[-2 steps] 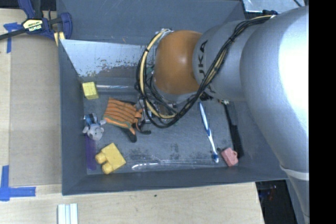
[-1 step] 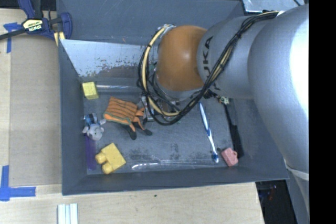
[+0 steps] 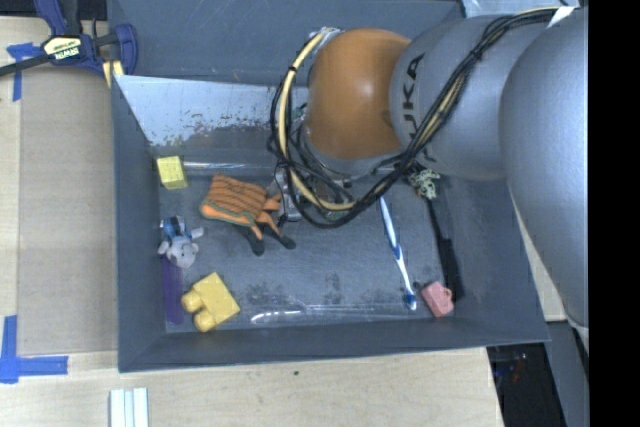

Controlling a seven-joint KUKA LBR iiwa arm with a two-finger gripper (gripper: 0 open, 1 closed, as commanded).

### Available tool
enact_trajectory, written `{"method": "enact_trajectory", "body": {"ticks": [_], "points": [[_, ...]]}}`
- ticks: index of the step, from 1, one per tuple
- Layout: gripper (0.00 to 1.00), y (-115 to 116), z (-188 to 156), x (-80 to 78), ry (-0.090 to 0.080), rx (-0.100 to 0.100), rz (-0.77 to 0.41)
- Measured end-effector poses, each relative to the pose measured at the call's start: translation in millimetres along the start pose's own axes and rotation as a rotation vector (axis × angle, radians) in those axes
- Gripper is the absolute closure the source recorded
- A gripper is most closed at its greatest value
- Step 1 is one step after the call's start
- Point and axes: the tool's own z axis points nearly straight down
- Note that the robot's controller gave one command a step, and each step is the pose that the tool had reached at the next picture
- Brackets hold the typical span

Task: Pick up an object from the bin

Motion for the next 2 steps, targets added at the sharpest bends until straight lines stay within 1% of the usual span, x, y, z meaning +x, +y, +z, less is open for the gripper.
{"method": "enact_trajectory", "body": {"ticks": [1, 2], "points": [[1.00, 0, -24, -2.4, -0.009, -0.001, -0.001], [1.00, 0, -51, -2.0, -0.005, -0.001, -0.001]]}}
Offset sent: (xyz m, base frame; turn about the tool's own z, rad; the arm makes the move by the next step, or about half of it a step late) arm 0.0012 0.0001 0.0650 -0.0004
